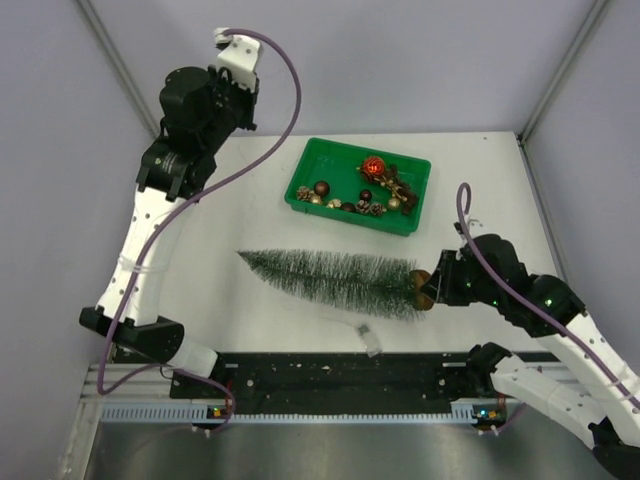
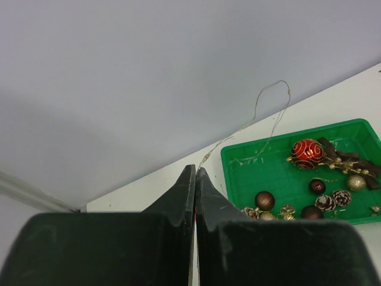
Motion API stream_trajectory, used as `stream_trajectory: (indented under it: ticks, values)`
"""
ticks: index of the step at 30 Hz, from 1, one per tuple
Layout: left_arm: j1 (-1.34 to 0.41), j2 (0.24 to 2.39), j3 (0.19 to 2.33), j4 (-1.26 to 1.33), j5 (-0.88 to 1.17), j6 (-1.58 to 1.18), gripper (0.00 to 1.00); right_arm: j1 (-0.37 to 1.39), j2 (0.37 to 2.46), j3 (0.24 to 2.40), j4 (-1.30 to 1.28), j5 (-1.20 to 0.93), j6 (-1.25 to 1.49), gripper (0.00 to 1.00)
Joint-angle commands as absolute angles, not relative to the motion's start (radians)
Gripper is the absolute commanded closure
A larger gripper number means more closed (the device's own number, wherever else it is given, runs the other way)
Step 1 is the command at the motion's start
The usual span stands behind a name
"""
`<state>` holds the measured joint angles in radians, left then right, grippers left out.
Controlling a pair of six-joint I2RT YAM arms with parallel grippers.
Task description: Decorate the small christmas tree
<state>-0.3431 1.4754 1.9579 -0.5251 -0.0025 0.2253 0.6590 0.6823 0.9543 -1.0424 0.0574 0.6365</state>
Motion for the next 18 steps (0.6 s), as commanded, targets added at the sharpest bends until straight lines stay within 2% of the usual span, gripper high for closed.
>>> stream_trajectory:
  ticks: [1,7,12,18]
  values:
    - [-0.400,1.531,2.058,-0.523,-0.092,0.301,1.00,0.666,0.684,0.953,-0.923,0.032,0.627,1.00]
    - [-0.425,1.506,1.990,-0.476,-0.144,0.290,1.00,0.666,0.684,1.080,-1.072,0.319,0.681,1.00]
    - [-0.426,1.450,1.933,-0.436,-0.195,0.307,1.00,0.666,0.819,1.202,-1.273,0.547,0.660,1.00]
    - [-0.426,1.359,1.839,-0.408,-0.216,0.325,1.00,0.666,0.879,1.269,-1.360,0.736,0.640,1.00]
